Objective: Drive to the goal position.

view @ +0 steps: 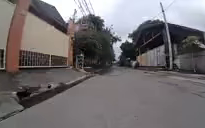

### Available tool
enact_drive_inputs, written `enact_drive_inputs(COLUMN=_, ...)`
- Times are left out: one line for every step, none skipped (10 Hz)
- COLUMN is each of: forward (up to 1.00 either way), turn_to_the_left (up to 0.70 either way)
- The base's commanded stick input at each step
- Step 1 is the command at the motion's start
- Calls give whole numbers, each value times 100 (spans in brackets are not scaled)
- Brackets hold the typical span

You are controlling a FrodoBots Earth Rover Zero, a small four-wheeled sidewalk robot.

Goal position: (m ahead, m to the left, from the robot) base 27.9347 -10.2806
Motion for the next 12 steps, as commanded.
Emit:
enact_drive_inputs(forward=70, turn_to_the_left=-4)
enact_drive_inputs(forward=70, turn_to_the_left=0)
enact_drive_inputs(forward=70, turn_to_the_left=-16)
enact_drive_inputs(forward=70, turn_to_the_left=-32)
enact_drive_inputs(forward=70, turn_to_the_left=-35)
enact_drive_inputs(forward=70, turn_to_the_left=-35)
enact_drive_inputs(forward=70, turn_to_the_left=-35)
enact_drive_inputs(forward=70, turn_to_the_left=-17)
enact_drive_inputs(forward=70, turn_to_the_left=-4)
enact_drive_inputs(forward=70, turn_to_the_left=0)
enact_drive_inputs(forward=70, turn_to_the_left=0)
enact_drive_inputs(forward=70, turn_to_the_left=0)
